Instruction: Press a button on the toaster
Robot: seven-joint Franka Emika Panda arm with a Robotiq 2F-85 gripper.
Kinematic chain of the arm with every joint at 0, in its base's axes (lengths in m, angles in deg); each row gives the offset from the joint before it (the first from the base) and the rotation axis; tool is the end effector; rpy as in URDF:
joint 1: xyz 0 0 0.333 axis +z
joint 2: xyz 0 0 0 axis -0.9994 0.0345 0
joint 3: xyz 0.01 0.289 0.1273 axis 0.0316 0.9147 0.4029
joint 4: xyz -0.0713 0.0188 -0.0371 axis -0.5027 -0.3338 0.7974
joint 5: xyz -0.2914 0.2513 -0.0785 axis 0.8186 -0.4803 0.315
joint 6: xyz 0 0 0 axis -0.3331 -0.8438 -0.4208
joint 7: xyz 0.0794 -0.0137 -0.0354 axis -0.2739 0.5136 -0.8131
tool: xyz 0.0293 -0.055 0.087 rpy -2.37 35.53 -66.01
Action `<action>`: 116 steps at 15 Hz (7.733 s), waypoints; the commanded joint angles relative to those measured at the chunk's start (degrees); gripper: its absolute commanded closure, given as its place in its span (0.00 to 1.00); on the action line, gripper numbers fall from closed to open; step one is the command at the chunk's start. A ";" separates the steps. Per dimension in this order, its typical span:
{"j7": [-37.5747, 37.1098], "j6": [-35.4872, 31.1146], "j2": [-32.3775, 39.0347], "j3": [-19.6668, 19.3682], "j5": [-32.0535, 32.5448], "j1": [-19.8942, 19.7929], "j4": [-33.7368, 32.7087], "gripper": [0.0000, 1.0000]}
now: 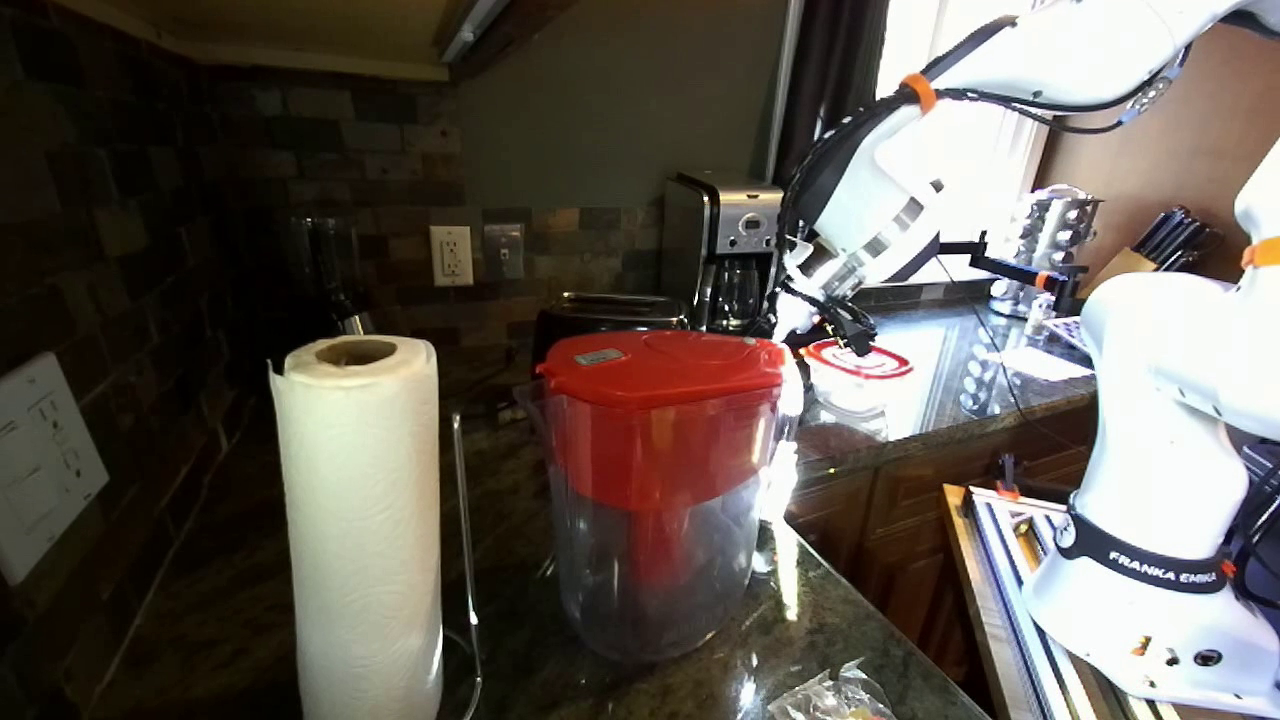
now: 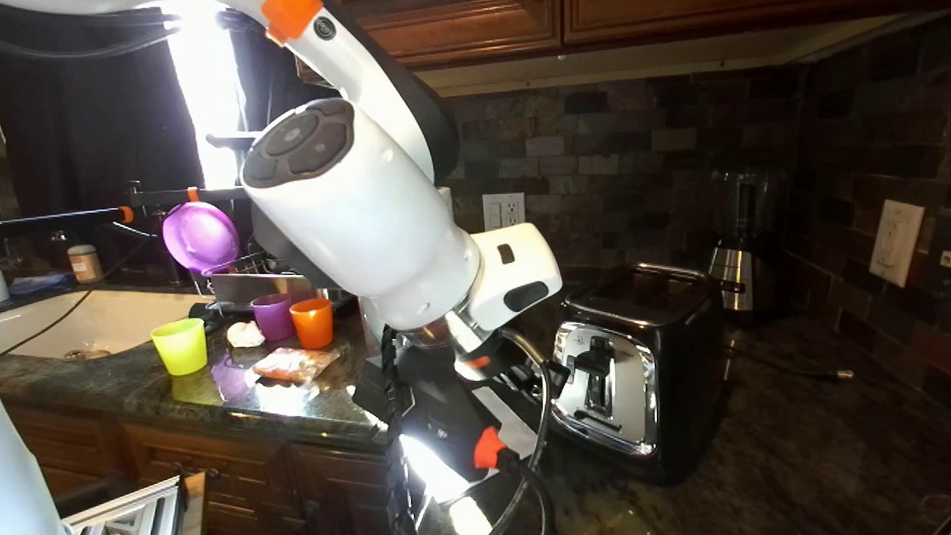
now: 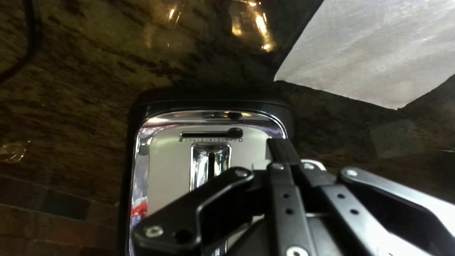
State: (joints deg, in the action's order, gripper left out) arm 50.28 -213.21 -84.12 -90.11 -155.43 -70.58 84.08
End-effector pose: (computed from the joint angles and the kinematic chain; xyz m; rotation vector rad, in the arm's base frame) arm 0.3691 -0.1348 0.3175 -2.8456 -0.4418 -1.0244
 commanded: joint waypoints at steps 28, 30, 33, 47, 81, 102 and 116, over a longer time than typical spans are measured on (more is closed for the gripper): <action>13.85 -4.92 -2.29 0.67 -15.18 3.13 -1.70 0.99; 13.85 -4.92 -2.29 0.67 -15.18 3.13 -1.70 0.99; 13.85 -4.92 -2.29 0.67 -15.18 3.13 -1.70 0.99; 12.26 -2.55 1.72 -1.03 -14.57 3.19 -4.21 1.00; 17.97 2.74 8.82 -0.65 -24.17 3.88 -10.18 1.00; 15.44 0.77 10.20 -0.23 -18.77 3.80 -8.36 1.00; 17.29 -0.78 5.68 0.17 -17.44 3.39 -6.29 1.00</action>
State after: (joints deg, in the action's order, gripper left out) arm 65.70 -212.59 -74.56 -90.22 -172.45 -66.98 75.65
